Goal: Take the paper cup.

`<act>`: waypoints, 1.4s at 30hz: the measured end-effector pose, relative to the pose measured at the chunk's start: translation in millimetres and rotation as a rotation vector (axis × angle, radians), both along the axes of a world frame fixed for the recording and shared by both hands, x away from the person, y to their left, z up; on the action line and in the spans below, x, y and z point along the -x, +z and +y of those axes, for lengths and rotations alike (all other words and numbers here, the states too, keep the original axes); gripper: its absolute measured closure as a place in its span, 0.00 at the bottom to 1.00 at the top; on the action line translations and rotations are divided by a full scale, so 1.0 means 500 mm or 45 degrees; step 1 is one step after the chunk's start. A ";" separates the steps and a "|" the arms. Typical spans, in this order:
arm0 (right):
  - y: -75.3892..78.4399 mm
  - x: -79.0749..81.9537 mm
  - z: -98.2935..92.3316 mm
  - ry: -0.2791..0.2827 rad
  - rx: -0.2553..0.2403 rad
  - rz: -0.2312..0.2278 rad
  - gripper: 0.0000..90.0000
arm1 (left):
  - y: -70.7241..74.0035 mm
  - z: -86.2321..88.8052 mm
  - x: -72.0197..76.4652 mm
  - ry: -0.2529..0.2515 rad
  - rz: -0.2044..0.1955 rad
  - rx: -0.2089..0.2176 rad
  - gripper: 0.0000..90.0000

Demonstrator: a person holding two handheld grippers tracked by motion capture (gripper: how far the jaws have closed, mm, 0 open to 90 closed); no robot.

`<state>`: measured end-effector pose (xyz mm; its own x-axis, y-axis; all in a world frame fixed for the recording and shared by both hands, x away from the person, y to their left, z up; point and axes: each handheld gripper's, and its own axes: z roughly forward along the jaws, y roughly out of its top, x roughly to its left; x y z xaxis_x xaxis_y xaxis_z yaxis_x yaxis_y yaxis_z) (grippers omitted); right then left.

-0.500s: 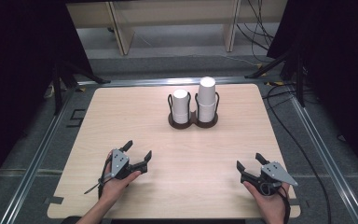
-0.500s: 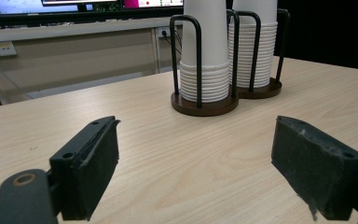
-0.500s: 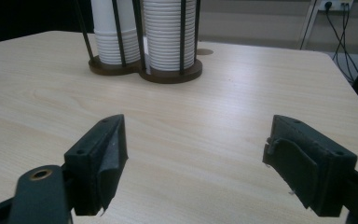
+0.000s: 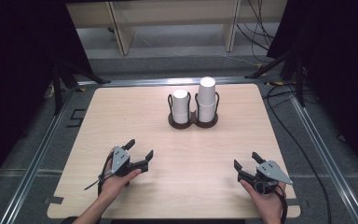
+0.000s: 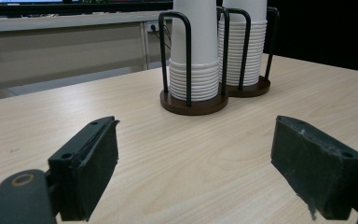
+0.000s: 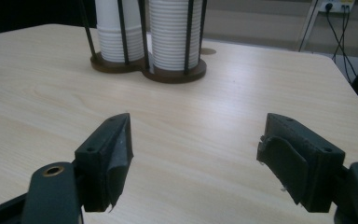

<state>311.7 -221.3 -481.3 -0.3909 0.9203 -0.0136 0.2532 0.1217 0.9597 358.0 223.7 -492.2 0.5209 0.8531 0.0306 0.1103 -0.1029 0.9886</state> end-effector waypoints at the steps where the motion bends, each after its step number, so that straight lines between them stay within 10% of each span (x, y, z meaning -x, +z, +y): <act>1: 0.004 0.001 0.004 0.000 -0.014 0.014 0.28 | 0.000 -0.001 -0.003 -0.010 -0.008 0.000 0.16; 25: 0.068 -0.114 0.118 0.152 -0.024 -0.054 0.29 | 0.022 -0.052 -0.104 -0.113 -0.018 -0.084 0.16; 42: 0.128 -0.238 0.220 0.258 -0.015 -0.040 0.33 | 0.036 -0.135 -0.236 -0.189 0.038 -0.147 0.17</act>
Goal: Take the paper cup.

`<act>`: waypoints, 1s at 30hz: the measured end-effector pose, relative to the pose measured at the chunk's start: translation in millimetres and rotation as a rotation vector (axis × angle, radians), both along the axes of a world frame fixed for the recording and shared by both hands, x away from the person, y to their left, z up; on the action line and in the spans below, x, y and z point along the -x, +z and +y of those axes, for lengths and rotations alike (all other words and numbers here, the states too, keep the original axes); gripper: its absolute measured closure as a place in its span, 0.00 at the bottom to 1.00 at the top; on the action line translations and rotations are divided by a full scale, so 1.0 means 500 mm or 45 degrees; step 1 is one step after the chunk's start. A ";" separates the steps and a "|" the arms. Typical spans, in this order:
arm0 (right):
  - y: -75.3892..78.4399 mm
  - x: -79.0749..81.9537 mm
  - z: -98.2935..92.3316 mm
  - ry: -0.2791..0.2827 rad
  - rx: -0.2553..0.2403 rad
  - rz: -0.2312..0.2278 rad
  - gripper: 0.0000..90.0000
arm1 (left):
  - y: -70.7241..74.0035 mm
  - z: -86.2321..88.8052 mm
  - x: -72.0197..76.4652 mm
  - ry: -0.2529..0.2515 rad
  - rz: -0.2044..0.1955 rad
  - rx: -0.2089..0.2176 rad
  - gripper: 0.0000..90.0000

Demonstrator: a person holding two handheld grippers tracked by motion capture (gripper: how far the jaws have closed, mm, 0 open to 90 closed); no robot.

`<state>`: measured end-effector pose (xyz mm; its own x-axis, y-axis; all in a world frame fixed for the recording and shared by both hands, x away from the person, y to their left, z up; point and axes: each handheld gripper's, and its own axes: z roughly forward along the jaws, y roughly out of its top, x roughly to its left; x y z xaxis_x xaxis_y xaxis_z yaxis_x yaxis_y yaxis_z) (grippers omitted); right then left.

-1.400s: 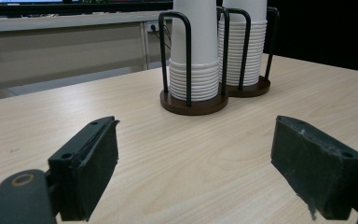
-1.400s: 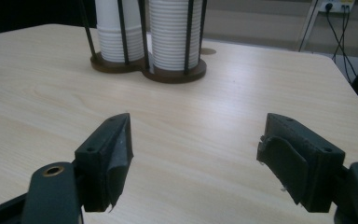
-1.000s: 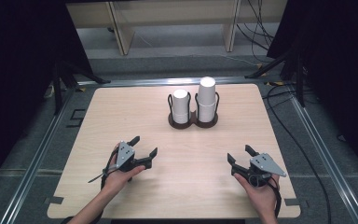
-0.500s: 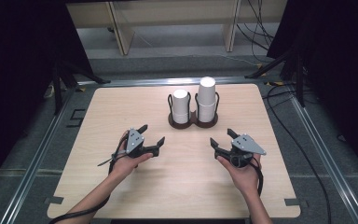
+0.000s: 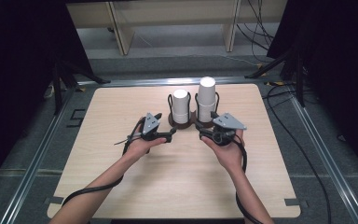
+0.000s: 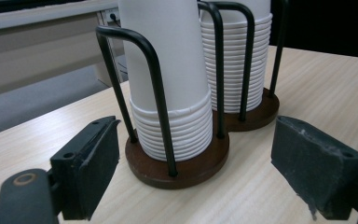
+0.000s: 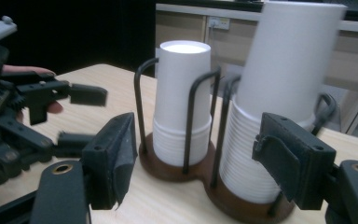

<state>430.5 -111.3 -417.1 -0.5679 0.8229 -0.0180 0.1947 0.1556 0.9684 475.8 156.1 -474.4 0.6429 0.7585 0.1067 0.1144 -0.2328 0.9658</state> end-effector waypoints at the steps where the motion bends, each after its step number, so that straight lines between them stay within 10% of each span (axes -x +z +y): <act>1: 0.005 -0.010 0.009 -0.002 0.009 0.016 0.34 | -0.002 -0.008 -0.012 0.002 0.019 0.002 0.17; 3: 0.011 -0.026 0.020 0.004 0.007 0.025 0.34 | -0.003 -0.013 -0.024 0.001 0.086 0.042 0.17; 30: 0.056 -0.182 0.155 -0.046 0.084 -0.012 0.38 | -0.036 -0.041 -0.108 0.017 0.146 -0.006 0.24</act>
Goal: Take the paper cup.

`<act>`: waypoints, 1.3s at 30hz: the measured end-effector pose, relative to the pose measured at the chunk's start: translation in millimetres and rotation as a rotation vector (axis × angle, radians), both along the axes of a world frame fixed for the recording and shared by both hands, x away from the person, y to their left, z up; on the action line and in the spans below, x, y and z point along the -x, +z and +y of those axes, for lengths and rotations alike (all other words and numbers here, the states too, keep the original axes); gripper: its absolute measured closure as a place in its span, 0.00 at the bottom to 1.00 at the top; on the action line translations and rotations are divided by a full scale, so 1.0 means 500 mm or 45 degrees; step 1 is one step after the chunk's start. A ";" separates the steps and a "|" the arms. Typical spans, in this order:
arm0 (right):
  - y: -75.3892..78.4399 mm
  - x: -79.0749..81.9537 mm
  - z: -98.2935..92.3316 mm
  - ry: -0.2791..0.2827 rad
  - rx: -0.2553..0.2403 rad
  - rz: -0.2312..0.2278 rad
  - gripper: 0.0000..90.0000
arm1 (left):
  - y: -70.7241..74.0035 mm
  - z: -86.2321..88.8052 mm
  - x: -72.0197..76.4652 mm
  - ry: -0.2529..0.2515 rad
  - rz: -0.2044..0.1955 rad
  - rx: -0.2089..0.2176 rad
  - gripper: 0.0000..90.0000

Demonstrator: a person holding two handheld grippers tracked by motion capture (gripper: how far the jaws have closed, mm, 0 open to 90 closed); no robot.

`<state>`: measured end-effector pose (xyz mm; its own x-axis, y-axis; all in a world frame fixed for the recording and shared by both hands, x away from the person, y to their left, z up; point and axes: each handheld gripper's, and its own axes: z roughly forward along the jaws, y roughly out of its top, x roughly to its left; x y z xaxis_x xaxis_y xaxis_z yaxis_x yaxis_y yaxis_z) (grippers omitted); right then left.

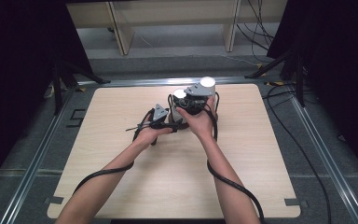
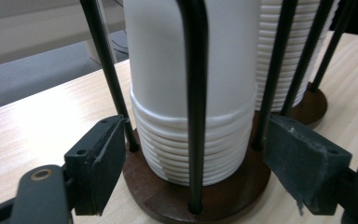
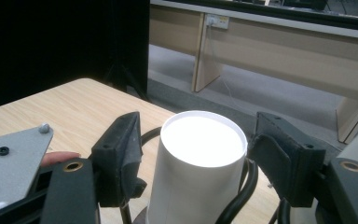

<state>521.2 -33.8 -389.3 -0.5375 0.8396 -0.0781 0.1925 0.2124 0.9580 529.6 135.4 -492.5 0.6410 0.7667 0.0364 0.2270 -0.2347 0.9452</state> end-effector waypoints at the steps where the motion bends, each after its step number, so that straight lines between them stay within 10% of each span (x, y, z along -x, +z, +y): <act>1: 0.000 -0.001 0.001 -0.003 0.010 0.006 0.38 | -0.001 -0.001 -0.003 -0.007 -0.005 0.003 0.24; 39: -0.031 -0.034 0.021 -0.070 -0.004 0.056 0.40 | 0.000 -0.017 -0.019 -0.011 0.000 -0.032 0.27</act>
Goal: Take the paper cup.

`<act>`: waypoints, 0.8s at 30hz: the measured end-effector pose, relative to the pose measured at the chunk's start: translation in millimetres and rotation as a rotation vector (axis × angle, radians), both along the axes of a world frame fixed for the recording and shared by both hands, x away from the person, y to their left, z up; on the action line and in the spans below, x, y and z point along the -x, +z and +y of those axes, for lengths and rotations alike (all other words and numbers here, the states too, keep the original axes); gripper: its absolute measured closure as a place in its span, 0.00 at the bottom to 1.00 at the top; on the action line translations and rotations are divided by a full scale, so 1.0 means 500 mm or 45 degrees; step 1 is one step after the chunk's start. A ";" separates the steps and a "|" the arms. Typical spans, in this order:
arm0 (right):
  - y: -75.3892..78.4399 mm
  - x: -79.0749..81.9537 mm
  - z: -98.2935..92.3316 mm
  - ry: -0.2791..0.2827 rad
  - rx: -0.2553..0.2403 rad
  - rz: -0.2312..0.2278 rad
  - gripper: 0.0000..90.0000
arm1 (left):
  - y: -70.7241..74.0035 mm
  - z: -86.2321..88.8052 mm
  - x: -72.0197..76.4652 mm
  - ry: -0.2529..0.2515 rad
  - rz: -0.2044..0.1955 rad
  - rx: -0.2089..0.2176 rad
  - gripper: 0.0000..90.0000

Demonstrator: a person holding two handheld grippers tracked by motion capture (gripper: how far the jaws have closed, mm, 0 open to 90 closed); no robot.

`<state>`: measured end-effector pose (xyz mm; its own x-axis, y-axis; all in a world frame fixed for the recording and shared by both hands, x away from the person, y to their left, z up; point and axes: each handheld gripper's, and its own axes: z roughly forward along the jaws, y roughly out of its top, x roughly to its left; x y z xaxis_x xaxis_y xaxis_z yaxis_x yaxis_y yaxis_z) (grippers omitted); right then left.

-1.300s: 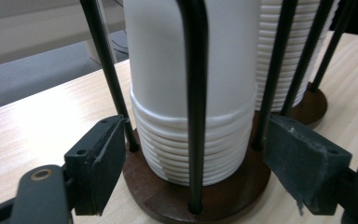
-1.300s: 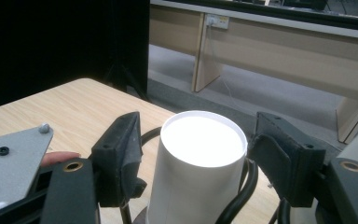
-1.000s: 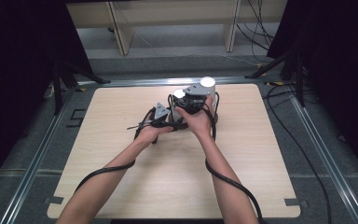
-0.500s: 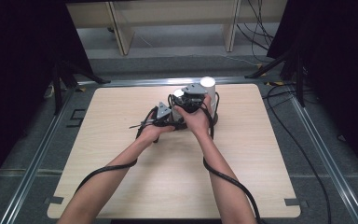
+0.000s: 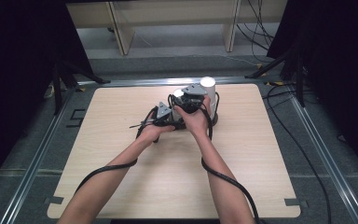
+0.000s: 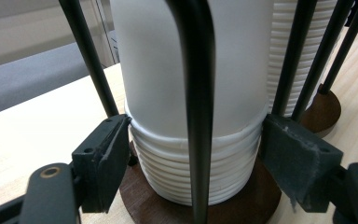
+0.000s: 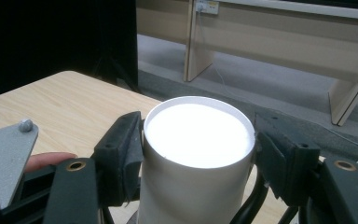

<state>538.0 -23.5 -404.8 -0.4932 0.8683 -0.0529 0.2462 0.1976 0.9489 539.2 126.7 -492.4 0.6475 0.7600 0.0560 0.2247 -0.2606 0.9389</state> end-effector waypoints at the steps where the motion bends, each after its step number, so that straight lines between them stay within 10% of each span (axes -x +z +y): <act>1: 0.001 0.001 -0.001 0.005 0.003 0.006 0.40 | 0.000 0.000 0.000 0.000 0.002 0.001 0.27; 24: -0.005 -0.002 0.015 -0.074 -0.016 0.039 0.39 | 0.000 -0.001 0.001 0.003 -0.010 -0.008 0.27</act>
<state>539.0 -16.1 -407.6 -0.4431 0.8960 -0.0275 0.2862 0.1704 0.9429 538.8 126.0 -492.6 0.6455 0.7609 0.0661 0.2175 -0.2661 0.9391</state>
